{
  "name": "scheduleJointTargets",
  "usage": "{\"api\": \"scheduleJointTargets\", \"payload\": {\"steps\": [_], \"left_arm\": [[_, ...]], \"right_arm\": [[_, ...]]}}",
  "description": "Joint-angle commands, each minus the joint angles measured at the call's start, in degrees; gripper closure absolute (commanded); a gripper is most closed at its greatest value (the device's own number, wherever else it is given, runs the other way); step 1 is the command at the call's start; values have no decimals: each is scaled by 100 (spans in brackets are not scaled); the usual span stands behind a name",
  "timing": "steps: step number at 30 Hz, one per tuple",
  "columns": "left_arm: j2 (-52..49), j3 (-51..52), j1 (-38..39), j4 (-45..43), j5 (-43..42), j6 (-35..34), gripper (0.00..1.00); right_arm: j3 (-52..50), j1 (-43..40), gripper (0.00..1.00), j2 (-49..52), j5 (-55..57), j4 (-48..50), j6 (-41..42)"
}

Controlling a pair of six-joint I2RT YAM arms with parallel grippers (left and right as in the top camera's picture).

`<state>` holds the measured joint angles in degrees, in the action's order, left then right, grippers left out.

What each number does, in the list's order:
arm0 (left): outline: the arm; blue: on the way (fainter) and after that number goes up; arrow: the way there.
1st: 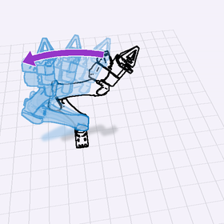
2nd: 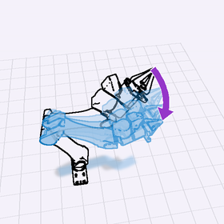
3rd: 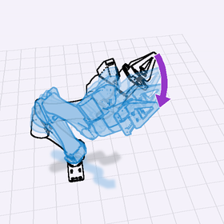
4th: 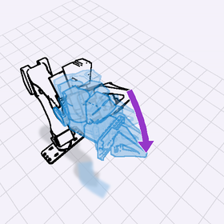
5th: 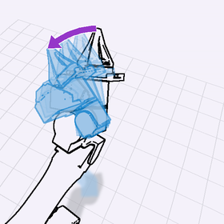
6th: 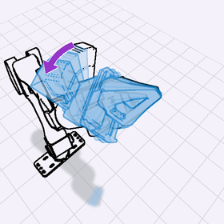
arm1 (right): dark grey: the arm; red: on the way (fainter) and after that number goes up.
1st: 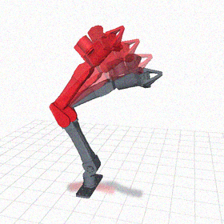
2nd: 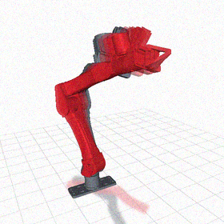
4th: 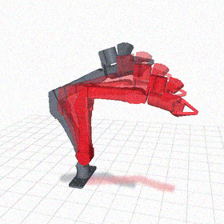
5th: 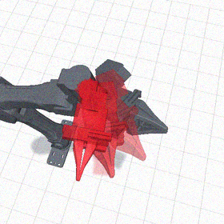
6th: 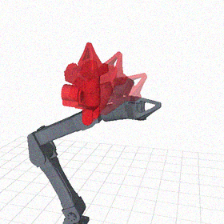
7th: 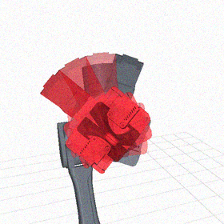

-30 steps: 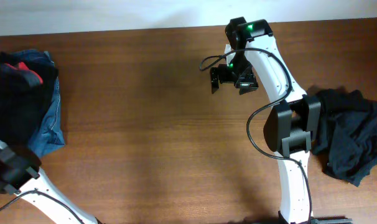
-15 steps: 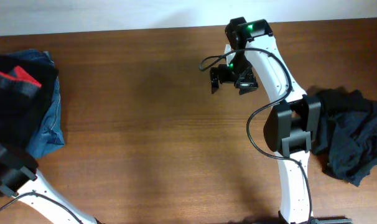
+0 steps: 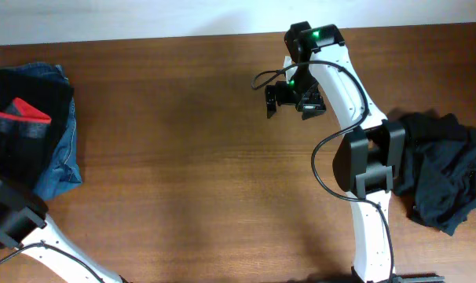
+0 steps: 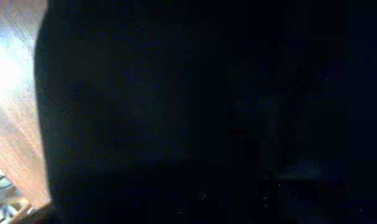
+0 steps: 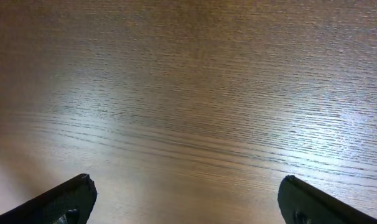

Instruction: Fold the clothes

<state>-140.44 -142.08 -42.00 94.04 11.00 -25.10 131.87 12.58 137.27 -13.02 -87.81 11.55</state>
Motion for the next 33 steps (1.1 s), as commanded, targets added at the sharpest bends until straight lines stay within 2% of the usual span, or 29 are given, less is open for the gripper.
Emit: {"api": "scheduleJointTargets", "payload": {"steps": [1, 10, 19, 22, 24, 25, 26, 28, 29, 30, 33], "left_arm": [[236, 57, -17, -59, 15, 35, 7], [459, -385, -17, -50, -494, 39, 7], [1436, -990, -15, -52, -999, 146, 7], [1534, -990, 0, -17, -1023, 492, 11], [1508, -979, 39, 103, -1016, 772, 26], [1497, -979, 50, 129, -1016, 861, 39], [1471, -977, 57, 181, -992, 1008, 60], [1427, -977, 59, 247, -813, 1091, 83], [1401, -977, 59, 256, -741, 1091, 92], [1377, -977, 59, 264, -667, 1088, 99], [1344, -896, 68, 221, -669, 1091, 99]], "right_arm": [[-9, 15, 1, 7, -50, 2, -61], [-9, 15, 1, 7, -48, 50, -61], [-9, 15, 2, 7, -48, 109, -61], [-9, 15, 1, 7, -50, 127, -61], [-9, 15, 1, 7, -50, 129, -61], [-9, 15, 1, 7, -50, 129, -61], [-9, 15, 1, 7, -50, 127, -61], [-9, 15, 1, 7, -50, 125, -61], [-9, 15, 1, 7, -50, 125, -61], [-9, 15, 1, 7, -48, 127, -61], [-9, 15, 1, 7, -50, 127, -61]]}}
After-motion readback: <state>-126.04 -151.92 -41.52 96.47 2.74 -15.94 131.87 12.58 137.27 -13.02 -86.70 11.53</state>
